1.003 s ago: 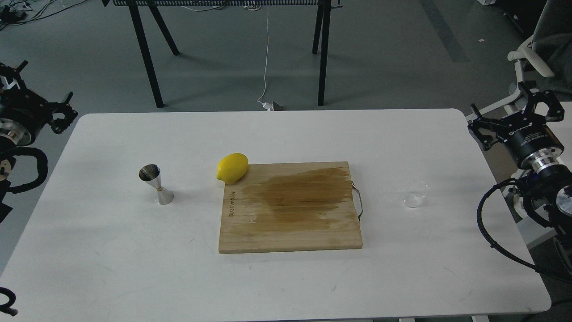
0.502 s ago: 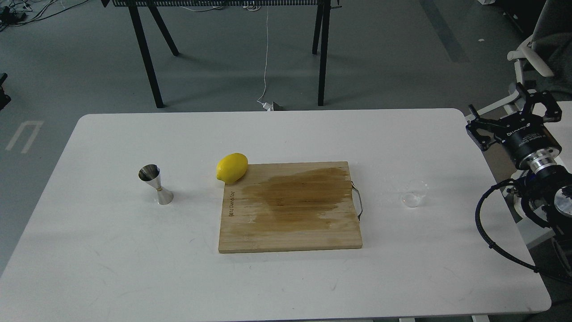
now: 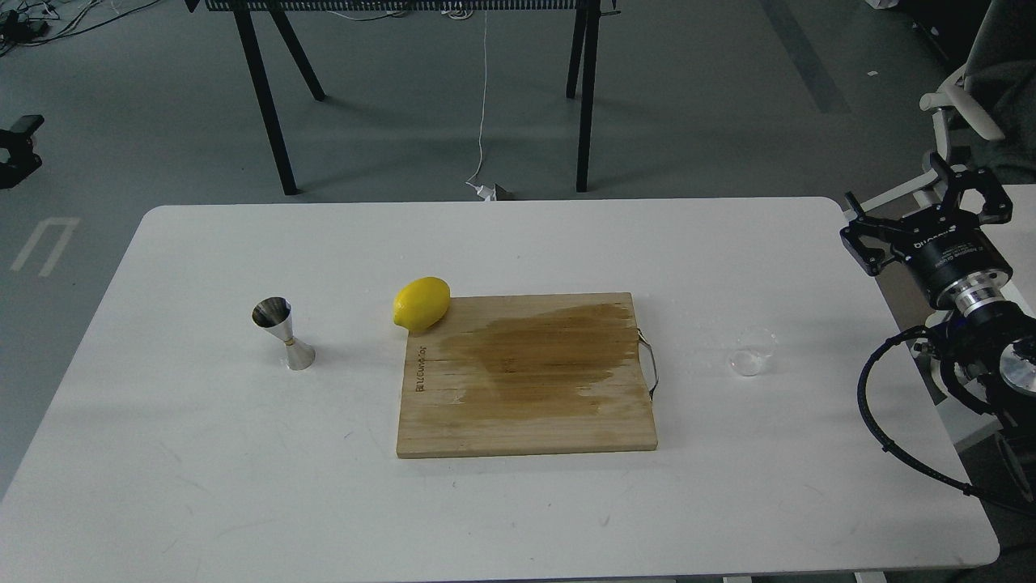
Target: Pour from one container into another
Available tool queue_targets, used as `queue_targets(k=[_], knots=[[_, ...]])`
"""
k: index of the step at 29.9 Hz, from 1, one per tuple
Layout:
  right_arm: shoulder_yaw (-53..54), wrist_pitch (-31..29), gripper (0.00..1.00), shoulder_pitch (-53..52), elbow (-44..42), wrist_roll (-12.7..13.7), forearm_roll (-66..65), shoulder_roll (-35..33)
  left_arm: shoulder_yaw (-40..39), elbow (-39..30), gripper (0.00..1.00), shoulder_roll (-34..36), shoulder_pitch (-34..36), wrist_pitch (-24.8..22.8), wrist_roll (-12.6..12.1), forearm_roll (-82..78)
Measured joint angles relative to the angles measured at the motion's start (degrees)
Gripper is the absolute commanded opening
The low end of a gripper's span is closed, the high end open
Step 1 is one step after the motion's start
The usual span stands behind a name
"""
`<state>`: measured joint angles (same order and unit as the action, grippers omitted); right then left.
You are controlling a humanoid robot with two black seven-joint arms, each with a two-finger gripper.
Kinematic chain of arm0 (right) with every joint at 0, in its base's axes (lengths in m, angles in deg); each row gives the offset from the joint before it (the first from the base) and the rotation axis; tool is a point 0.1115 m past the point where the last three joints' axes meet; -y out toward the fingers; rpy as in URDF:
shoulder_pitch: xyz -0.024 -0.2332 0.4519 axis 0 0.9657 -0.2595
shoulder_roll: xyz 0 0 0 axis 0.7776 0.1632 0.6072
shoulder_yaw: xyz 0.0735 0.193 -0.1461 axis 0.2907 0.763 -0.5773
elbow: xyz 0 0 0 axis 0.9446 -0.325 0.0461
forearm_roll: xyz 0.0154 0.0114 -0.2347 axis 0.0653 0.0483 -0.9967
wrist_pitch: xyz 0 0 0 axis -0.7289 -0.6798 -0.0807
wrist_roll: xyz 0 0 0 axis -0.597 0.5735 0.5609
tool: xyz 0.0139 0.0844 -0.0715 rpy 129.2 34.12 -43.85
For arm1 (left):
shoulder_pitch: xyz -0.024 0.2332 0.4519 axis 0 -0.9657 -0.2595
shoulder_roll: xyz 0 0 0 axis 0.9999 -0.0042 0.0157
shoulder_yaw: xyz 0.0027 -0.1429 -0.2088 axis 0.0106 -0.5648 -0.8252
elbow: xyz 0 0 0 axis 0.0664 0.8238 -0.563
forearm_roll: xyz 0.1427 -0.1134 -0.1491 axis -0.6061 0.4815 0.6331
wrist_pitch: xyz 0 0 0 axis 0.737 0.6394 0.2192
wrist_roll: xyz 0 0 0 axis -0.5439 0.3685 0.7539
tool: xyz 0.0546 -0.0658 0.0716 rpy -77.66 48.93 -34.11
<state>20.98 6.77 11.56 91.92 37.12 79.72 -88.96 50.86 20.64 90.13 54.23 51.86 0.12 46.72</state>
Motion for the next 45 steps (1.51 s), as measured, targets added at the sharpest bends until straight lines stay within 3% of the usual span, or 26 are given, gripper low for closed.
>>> queue_targets(k=[6, 18, 21, 25, 27, 32, 37, 42, 45], knots=[[0.19, 0.00, 0.99, 0.53, 0.00, 0.00, 0.00, -0.20, 0.01, -1.73, 1.00, -0.42, 0.21, 0.00, 2.34, -11.00], [0.34, 0.00, 0.99, 1.67, -0.11, 0.00, 0.00, -0.52, 0.02, -23.31, 1.00, 3.00, -0.93, 0.00, 5.58, -30.11], [0.39, 0.00, 0.99, 1.92, -0.17, 0.00, 0.00, -0.68, 0.03, -29.43, 0.99, 3.88, -1.89, 0.00, 10.22, -39.07], [0.40, 0.00, 0.99, 2.53, -0.20, 0.00, 0.00, -0.75, 0.06, -35.94, 0.99, 4.11, -4.14, 0.00, 18.29, -52.67], [0.40, 0.00, 0.99, 2.77, -0.21, 0.00, 0.00, -0.75, 0.06, -38.03, 0.99, 4.12, -5.37, 0.23, 20.00, -55.53], [0.51, 0.00, 0.99, 3.14, -0.36, 0.00, 0.00, -0.75, 0.01, -41.53, 1.00, 4.43, -9.40, 9.10, 20.70, -56.81], [0.66, 0.00, 0.99, 3.22, -0.63, 0.00, 0.00, -0.75, -0.38, -42.10, 1.00, 4.38, -13.03, 14.18, 20.73, -57.01], [0.67, 0.00, 0.99, 3.28, -0.64, 0.00, 0.00, -0.68, -0.15, -41.72, 1.00, 4.17, -17.98, 25.96, 20.74, -57.11], [0.67, 0.00, 0.99, 3.31, -0.64, 0.01, 0.00, -0.68, -0.17, -41.67, 1.00, 4.17, -19.87, 28.78, 20.74, -57.11]])
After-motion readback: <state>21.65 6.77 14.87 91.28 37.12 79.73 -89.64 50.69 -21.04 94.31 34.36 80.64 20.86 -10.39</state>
